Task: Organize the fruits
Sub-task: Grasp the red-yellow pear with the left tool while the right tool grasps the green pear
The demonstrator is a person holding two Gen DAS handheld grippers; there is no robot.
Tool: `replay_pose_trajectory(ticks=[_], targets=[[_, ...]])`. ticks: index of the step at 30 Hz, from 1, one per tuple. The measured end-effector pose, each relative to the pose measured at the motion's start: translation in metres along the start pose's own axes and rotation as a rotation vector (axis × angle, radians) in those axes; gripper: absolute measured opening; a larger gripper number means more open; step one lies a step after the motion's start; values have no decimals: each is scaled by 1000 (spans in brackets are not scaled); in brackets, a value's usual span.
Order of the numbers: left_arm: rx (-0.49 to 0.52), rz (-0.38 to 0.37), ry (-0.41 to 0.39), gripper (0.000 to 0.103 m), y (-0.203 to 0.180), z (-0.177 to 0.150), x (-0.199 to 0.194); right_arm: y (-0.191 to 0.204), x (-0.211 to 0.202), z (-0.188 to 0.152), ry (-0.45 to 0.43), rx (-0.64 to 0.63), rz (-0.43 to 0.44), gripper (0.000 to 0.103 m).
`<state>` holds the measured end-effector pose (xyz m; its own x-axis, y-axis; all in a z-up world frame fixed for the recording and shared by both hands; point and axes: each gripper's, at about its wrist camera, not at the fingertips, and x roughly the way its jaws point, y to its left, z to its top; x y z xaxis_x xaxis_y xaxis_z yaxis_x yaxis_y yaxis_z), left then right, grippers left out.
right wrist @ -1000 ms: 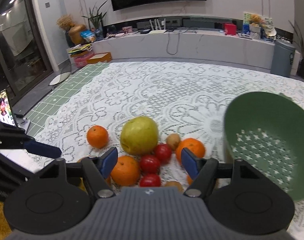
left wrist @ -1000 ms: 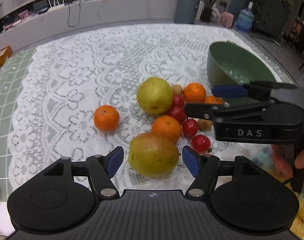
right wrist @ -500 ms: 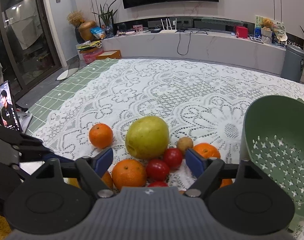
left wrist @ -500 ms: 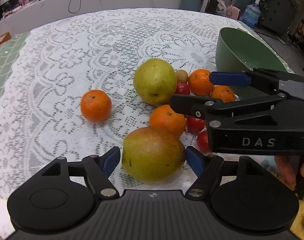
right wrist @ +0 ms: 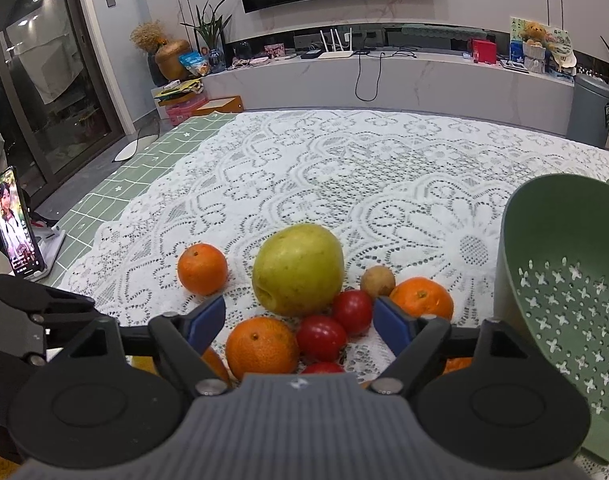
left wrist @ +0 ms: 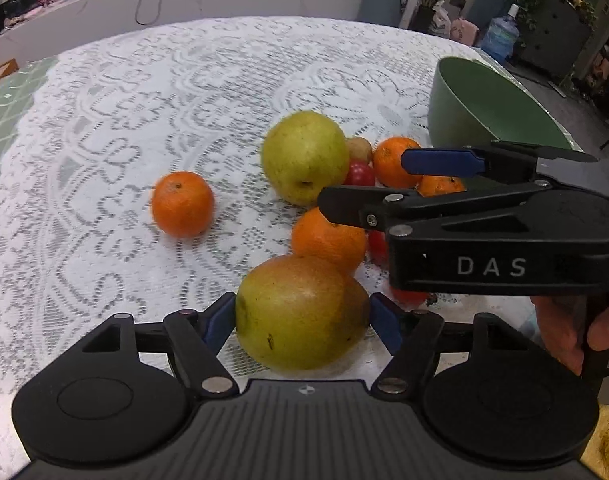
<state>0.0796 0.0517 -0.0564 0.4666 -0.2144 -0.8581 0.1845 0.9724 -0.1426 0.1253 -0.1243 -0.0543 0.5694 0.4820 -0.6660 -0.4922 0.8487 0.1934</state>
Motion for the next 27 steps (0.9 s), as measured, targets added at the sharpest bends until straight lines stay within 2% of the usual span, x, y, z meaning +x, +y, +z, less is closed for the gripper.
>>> replay_pose_trajectory(ticks=[4, 9, 12, 17, 27], targets=[[-58, 3, -32, 82, 11, 4, -13, 4, 5, 3, -13, -16, -2, 78], [-118, 49, -83, 82, 24, 9, -20, 11, 19, 11, -16, -55, -25, 78], [-150, 71, -108, 82, 29, 12, -21, 8, 25, 16, -17, -35, -33, 77], [-199, 116, -138, 82, 40, 11, -24, 9, 40, 21, 2, -26, -42, 66], [-252, 125, -166, 82, 53, 10, -30, 23, 63, 20, 27, -113, -110, 64]])
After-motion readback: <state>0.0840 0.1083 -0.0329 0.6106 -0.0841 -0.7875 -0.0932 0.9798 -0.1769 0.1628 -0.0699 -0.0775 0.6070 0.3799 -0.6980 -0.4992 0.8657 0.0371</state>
